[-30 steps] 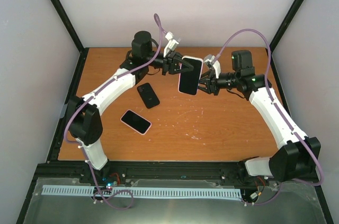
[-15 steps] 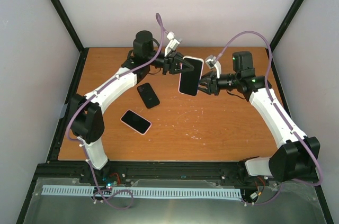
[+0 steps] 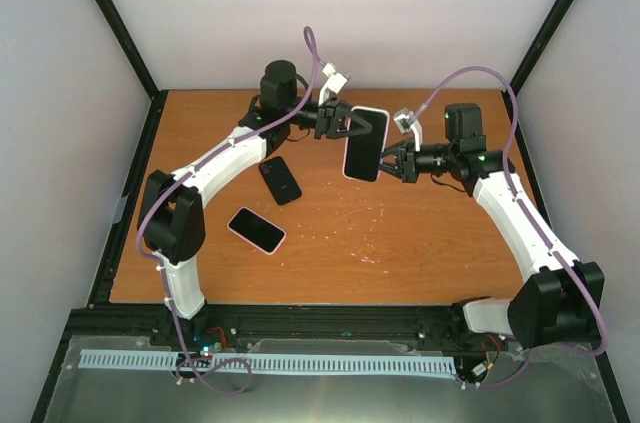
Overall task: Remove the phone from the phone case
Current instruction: Remove the phone case from the phone.
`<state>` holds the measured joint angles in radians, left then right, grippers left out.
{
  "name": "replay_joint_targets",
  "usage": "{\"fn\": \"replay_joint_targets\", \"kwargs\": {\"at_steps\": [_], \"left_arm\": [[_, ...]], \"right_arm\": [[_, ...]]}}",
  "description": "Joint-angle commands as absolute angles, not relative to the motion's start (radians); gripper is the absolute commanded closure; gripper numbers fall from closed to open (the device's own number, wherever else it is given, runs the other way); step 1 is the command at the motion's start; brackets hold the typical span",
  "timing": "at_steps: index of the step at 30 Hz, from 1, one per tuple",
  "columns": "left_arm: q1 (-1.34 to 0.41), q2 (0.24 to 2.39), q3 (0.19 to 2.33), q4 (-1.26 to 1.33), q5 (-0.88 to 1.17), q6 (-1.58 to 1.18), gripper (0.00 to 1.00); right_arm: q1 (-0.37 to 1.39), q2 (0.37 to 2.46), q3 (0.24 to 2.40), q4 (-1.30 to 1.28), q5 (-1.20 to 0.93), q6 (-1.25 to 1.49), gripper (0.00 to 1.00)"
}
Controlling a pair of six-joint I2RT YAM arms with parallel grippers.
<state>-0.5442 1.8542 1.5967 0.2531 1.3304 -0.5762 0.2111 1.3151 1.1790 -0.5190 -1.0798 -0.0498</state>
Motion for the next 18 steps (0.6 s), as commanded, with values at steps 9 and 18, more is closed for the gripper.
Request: {"fn": "replay_joint_targets", "kwargs": {"at_steps": [9,18], "left_arm": [[-0.527,2.028,1.290,0.914,1.241,-1.288,0.61],[-0.477,1.908,1.159,0.431,0.873,-0.906,0.41]], "right_arm": [[0.119,1.250,0.831,-0.183,-1.043,0.016,0.97],[0.085,1.341,0.775,-0.289,-0.951,0.053,0.97]]}}
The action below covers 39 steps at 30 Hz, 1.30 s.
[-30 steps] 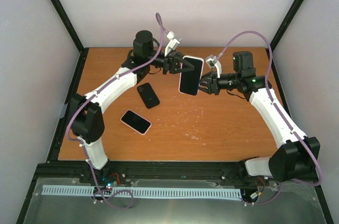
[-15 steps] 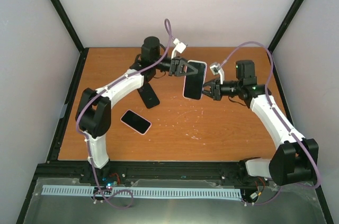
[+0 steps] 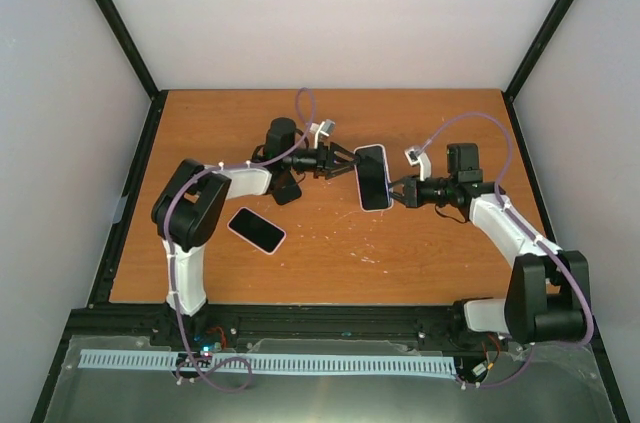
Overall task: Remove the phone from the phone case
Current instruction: Remove the phone case from the phone.
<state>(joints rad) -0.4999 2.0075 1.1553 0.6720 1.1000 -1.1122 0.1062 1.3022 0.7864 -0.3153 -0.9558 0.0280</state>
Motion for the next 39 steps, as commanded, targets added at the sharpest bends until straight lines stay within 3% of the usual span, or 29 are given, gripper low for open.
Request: {"fn": "replay_joint_targets", "kwargs": {"at_steps": [1,5,9,12,21,31,39], "left_arm": [[-0.480,1.887,1.158,0.357,0.813,-0.848,0.41],[-0.528,1.798,1.130,0.194,0.605,-0.674,0.43],[-0.682,1.751,1.164,0.048,0.303,-0.485,0.43],[-0.791,1.720,1.121,0.095,0.102,-0.420,0.43],[-1.019,1.780,1.103,0.251,-0.177,-0.186,0.45],[-1.100,1.874,1.120,0.325,-0.218,-0.097,0.54],[-1.118,1.948,1.131,0.369,-0.208,-0.106,0.53]], "right_arm": [[0.075,1.355,0.776,-0.300,-0.944,0.059,0.97],[0.055,1.409,0.805,-0.390,-0.897,0.068,0.97],[0.055,1.442,0.846,-0.502,-0.783,0.109,0.97],[0.055,1.454,0.867,-0.551,-0.711,0.145,0.97],[0.054,1.518,0.945,-0.684,-0.666,0.202,0.97],[0.054,1.598,0.971,-0.719,-0.585,0.228,0.97],[0.055,1.621,0.968,-0.725,-0.495,0.237,0.97]]}}
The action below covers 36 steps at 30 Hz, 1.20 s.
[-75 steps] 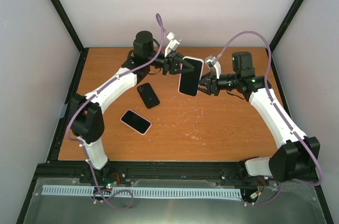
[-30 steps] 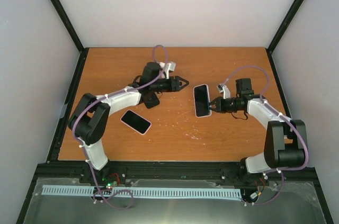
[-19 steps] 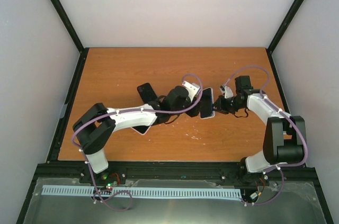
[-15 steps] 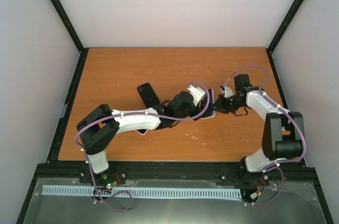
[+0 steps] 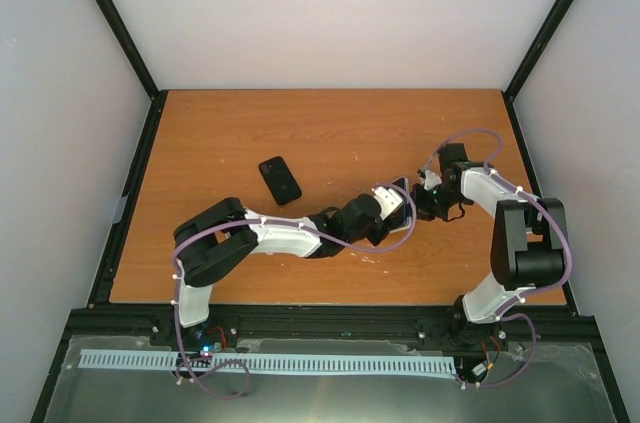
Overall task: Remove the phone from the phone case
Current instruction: Remove the phone case from the phone.
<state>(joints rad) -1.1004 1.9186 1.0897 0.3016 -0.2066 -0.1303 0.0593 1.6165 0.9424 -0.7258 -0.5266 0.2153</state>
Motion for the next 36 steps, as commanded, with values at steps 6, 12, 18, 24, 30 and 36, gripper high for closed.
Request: {"fn": "replay_joint_targets", "kwargs": {"at_steps": [6,12,18,24,30,36], "left_arm": [[-1.130,1.974,1.117,0.432,-0.189,-0.079,0.50],[-1.162,2.032,1.174,0.419,-0.242,-0.040,0.51],[-1.170,2.062,1.209,0.392,-0.320,-0.045,0.55],[-1.170,2.069,1.211,0.383,-0.372,-0.050,0.59],[-1.170,2.104,1.230,0.344,-0.456,-0.041,0.56],[-1.170,2.105,1.181,0.387,-0.590,0.073,0.55]], "right_arm": [[0.055,1.641,0.975,-0.723,-0.492,0.243,0.97],[0.055,1.642,0.975,-0.726,-0.507,0.248,0.97],[0.055,1.629,0.969,-0.728,-0.506,0.246,0.97],[0.055,1.625,0.964,-0.724,-0.507,0.245,0.97],[0.055,1.623,0.963,-0.727,-0.531,0.245,0.97],[0.049,1.623,0.972,-0.741,-0.546,0.241,0.97]]}}
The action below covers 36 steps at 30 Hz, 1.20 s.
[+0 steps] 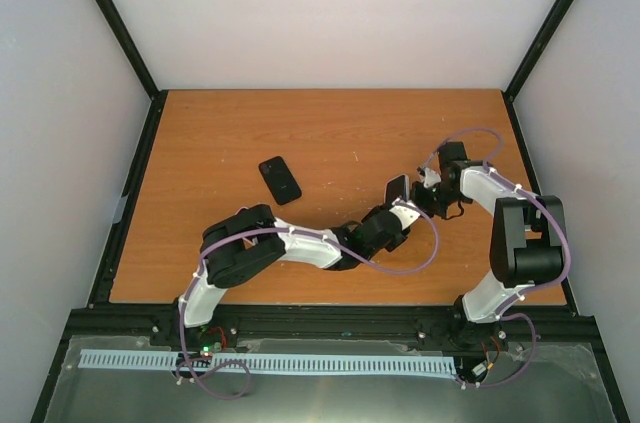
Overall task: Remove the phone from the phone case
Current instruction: Remove the phone case from the phone.
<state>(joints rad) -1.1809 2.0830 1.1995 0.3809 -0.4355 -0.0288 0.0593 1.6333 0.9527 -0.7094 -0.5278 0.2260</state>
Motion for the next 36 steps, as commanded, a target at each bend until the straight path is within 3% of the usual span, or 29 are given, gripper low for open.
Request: {"fn": "replay_joint_targets", "kwargs": {"at_steps": [1,8,15,19,25,30,36], "left_arm": [[-1.171,2.105,1.171,0.397,-0.603,0.095,0.55],[-1.170,2.131,1.154,0.421,-0.641,0.183,0.49],[-1.170,2.142,1.130,0.540,-0.694,0.288,0.54],[-1.170,2.144,1.119,0.624,-0.708,0.345,0.63],[-1.170,2.135,1.119,0.645,-0.679,0.353,0.69],[-1.159,2.100,1.103,0.672,-0.681,0.341,0.88],[-1.125,2.014,1.063,0.700,-0.667,0.293,0.96]], "right_arm": [[0.046,1.624,0.975,-0.743,-0.551,0.243,0.97],[0.020,1.623,0.979,-0.750,-0.585,0.240,0.97],[0.020,1.599,0.964,-0.745,-0.617,0.233,0.97],[0.018,1.587,0.958,-0.744,-0.634,0.227,0.97],[0.012,1.578,0.955,-0.740,-0.646,0.226,0.97],[0.005,1.571,0.956,-0.743,-0.642,0.221,0.97],[-0.002,1.549,0.956,-0.742,-0.601,0.211,0.97]]}}
